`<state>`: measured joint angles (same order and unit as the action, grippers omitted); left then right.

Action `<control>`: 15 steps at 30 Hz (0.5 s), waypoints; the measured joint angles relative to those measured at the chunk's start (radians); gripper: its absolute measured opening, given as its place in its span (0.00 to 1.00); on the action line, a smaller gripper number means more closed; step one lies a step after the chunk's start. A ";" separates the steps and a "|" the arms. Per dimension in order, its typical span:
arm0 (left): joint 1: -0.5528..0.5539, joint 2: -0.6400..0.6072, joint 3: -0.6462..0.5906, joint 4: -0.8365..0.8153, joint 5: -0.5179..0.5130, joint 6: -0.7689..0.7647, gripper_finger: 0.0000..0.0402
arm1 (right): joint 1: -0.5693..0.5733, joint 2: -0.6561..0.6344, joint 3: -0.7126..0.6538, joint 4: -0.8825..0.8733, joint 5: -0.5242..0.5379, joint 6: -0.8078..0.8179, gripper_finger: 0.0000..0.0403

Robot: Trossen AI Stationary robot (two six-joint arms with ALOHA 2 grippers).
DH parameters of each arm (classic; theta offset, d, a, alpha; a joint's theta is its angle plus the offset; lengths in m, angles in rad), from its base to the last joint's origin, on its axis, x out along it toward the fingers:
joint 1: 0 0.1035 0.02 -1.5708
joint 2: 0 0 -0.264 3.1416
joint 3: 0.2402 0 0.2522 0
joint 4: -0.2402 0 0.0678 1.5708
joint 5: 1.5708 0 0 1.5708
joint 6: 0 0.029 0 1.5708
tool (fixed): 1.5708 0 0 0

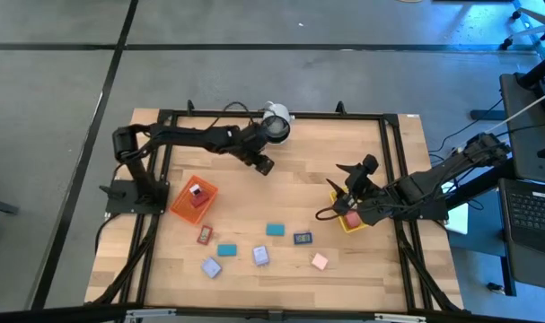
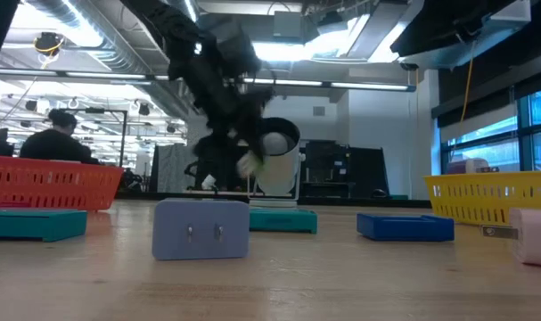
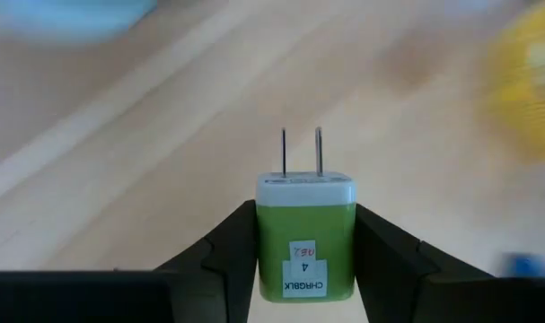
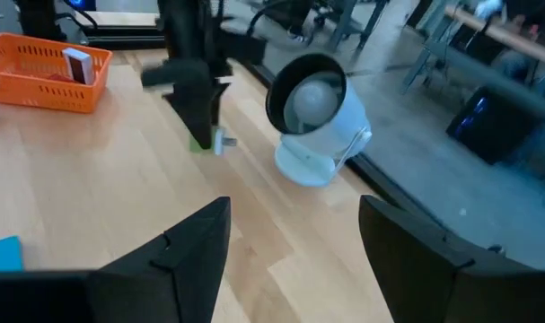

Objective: Pick & Place Office items
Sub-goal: Put the green charger adapter into the yellow basket

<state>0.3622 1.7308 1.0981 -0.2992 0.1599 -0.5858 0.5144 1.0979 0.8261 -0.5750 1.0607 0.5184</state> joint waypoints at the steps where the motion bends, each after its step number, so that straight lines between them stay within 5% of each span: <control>1: 0.000 -0.014 0.000 0.058 0.038 0.006 0.36 | 0.000 0.010 0.000 0.025 0.009 -0.029 0.61; 7: -0.061 -0.139 0.000 0.432 0.183 0.112 0.36 | 0.000 0.085 0.000 0.263 0.056 -0.281 0.61; 15: -0.230 -0.321 -0.051 0.511 0.219 0.339 0.36 | -0.005 0.105 0.000 0.690 0.092 -0.759 0.61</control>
<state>0.1318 1.4102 1.0474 0.2114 0.3786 -0.2466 0.5095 1.2027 0.8258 0.1155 1.1529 -0.2404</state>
